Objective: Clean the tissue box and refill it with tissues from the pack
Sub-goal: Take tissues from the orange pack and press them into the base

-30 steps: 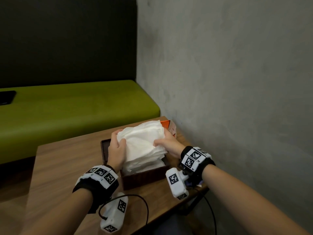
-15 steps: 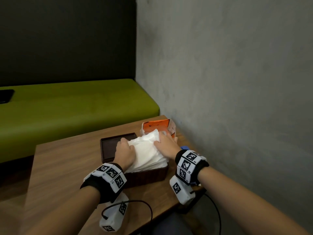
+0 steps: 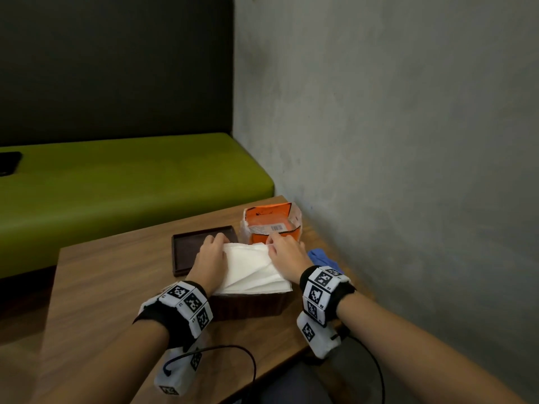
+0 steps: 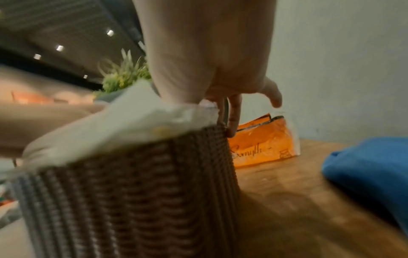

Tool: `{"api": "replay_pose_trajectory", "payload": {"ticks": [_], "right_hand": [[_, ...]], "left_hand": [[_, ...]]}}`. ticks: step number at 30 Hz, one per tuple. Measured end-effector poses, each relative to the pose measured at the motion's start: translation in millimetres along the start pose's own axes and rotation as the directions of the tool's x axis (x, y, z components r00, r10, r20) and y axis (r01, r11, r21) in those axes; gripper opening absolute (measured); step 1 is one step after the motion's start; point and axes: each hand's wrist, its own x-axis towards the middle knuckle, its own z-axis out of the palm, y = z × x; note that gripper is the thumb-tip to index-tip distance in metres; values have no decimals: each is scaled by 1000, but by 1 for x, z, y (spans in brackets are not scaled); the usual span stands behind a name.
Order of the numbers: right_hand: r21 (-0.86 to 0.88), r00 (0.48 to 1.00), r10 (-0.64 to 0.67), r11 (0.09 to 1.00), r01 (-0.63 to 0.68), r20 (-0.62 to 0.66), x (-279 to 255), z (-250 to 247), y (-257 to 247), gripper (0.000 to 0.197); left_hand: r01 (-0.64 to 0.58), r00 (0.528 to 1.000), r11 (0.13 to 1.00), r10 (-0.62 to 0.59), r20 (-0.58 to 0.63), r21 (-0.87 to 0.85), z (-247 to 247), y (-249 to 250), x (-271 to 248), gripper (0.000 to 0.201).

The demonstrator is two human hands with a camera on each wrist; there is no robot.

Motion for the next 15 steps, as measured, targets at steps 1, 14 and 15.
{"api": "replay_pose_trajectory", "payload": {"ticks": [1, 14, 15], "right_hand": [[53, 1000, 3, 999, -2, -19, -1, 0, 0, 20], [315, 982, -69, 949, 10, 176, -3, -18, 14, 40], [314, 982, -64, 949, 6, 176, -4, -19, 15, 40]], "left_hand": [[-20, 1000, 999, 20, 1, 26, 0, -1, 0, 28], [-471, 785, 824, 229, 576, 315, 19, 21, -11, 79], [-447, 793, 836, 207, 573, 317, 19, 21, -10, 66]]}}
